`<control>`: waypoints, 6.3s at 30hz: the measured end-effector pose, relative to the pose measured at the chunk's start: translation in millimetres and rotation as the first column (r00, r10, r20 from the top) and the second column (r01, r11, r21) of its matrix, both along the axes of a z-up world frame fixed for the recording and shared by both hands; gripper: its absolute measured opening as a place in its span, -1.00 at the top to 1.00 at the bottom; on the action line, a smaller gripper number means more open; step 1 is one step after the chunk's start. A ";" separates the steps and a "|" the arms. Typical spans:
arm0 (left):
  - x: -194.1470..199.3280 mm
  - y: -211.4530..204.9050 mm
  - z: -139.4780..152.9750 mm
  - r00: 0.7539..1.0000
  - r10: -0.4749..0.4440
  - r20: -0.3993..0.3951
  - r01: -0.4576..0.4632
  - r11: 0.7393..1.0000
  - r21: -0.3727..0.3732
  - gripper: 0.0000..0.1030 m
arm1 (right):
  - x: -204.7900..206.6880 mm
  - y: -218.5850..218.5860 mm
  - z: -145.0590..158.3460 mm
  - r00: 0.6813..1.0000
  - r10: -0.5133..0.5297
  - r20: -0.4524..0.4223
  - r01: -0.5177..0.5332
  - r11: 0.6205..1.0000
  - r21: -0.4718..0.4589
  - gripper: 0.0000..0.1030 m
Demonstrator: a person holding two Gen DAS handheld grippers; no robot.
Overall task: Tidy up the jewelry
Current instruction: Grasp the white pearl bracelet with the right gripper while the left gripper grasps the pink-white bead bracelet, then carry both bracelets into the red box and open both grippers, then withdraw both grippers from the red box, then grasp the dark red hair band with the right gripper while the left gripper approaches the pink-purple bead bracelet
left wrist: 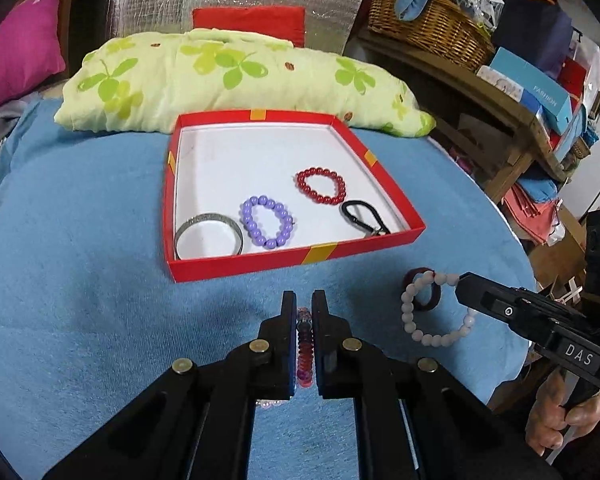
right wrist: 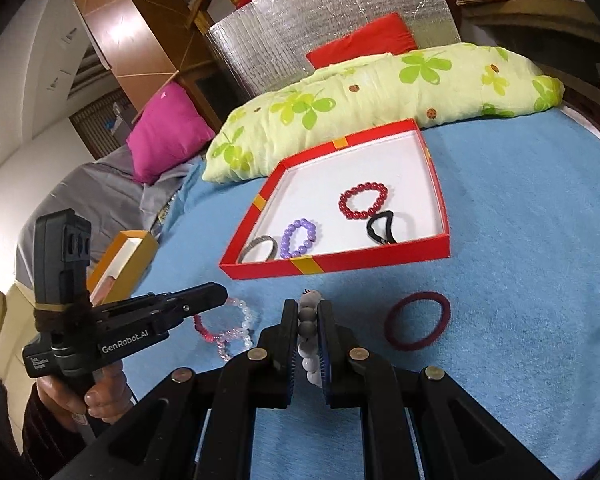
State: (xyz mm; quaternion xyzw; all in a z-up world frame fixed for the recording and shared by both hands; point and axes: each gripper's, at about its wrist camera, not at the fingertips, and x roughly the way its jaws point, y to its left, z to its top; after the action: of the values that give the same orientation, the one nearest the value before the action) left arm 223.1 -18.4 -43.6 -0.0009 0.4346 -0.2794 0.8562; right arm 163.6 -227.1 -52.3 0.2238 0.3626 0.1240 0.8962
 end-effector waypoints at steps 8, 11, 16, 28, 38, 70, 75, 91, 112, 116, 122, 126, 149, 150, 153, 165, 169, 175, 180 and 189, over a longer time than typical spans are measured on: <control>4.6 -1.8 7.3 1.000 0.009 0.016 -0.008 1.000 -0.017 0.85 | 8.5 -4.0 15.4 0.999 0.000 0.041 -0.001 0.999 0.042 0.79; 8.4 -3.1 12.3 1.000 0.010 0.027 -0.009 1.000 -0.027 0.85 | 14.6 -7.4 23.1 0.998 -0.007 0.061 0.004 0.999 0.054 0.79; 29.4 -3.1 26.3 0.999 0.029 0.038 -0.026 0.997 -0.068 0.85 | 35.2 -14.8 34.4 0.995 -0.038 0.095 0.032 0.997 0.070 0.79; 127.4 -16.7 29.9 0.996 0.088 0.016 -0.086 0.992 -0.093 0.85 | 149.8 -39.2 24.4 0.995 -0.098 0.031 0.093 0.988 0.123 0.79; 176.4 -25.8 -4.6 0.993 0.091 -0.078 -0.099 0.990 -0.103 0.85 | 227.6 -29.3 -7.6 0.995 -0.084 -0.050 0.093 0.970 0.226 0.79; 166.1 -41.3 -15.1 0.968 0.235 0.085 -0.250 0.923 0.293 -0.32 | 234.3 -52.5 -24.9 0.966 -0.215 -0.146 0.230 0.969 0.094 -0.10; 144.9 -32.5 -5.5 0.961 0.247 0.125 -0.275 0.904 0.327 -0.34 | 217.8 -48.3 -15.1 0.970 -0.202 -0.138 0.210 0.976 0.049 -0.10; 32.3 15.8 -4.5 0.944 0.287 0.161 -0.327 0.875 0.356 -0.35 | 100.5 -74.4 15.9 0.976 -0.176 -0.127 0.177 0.984 -0.003 -0.10; -40.2 26.2 -22.3 0.955 0.258 0.149 -0.295 0.881 0.369 -0.35 | 27.2 -32.1 -16.9 0.960 -0.090 -0.264 0.078 0.995 -0.056 -0.10; -40.1 22.5 -19.8 0.956 0.246 0.160 -0.289 0.882 0.372 -0.36 | 30.9 -22.2 -18.3 0.960 -0.071 -0.270 0.053 0.996 -0.074 -0.10; -39.0 16.3 -23.1 0.960 0.229 0.161 -0.275 0.875 0.398 -0.36 | 33.2 -19.8 -18.3 0.961 -0.060 -0.270 0.038 0.995 -0.088 -0.10; -38.5 15.0 -25.2 0.961 0.224 0.159 -0.271 0.872 0.408 -0.36 | 32.0 -24.5 -19.5 0.959 -0.066 -0.275 0.044 0.996 -0.083 -0.10; -29.0 17.0 -45.9 0.973 0.233 0.001 -0.221 0.921 0.322 -0.48 | 27.8 -67.4 -36.3 0.940 -0.137 -0.311 0.135 0.990 -0.029 -0.10; -31.5 15.2 -43.2 0.973 0.229 0.024 -0.225 0.922 0.316 -0.52 | 28.1 -68.4 -36.9 0.939 -0.140 -0.314 0.138 0.990 -0.029 -0.10; -34.2 8.9 -39.1 0.970 0.229 0.077 -0.241 0.906 0.347 -0.63 | 29.7 -68.4 -38.2 0.938 -0.142 -0.315 0.141 0.990 -0.026 -0.10; -21.7 21.7 -58.4 0.968 0.245 -0.056 -0.218 0.930 0.297 -0.63 | 40.8 -63.9 -57.0 0.936 -0.157 -0.315 0.138 0.987 -0.081 0.36; -21.3 23.3 -60.5 0.963 0.260 -0.077 -0.230 0.933 0.275 -0.63 | 43.3 -60.5 -61.4 0.935 -0.155 -0.319 0.125 0.986 -0.113 0.58; -20.7 19.6 -64.1 0.963 0.258 -0.079 -0.225 0.931 0.289 -0.64 | 42.1 -58.4 -61.1 0.941 -0.127 -0.315 0.104 0.991 -0.090 0.70; -20.1 15.7 -67.6 0.967 0.248 -0.061 -0.218 0.925 0.312 -0.69 | 41.0 -46.2 -61.6 0.946 -0.075 -0.315 0.047 0.994 -0.094 0.70; -15.4 21.1 -73.7 0.956 0.286 -0.066 -0.252 0.916 0.312 -0.95 | 42.3 -42.5 -66.7 0.939 -0.084 -0.334 0.045 0.991 -0.122 0.66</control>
State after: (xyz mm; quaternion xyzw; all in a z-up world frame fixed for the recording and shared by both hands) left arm 207.7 2.6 -117.4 0.0539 0.5144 -0.0891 0.8512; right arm 205.9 -269.6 -118.9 0.2027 0.5101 0.0333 0.8352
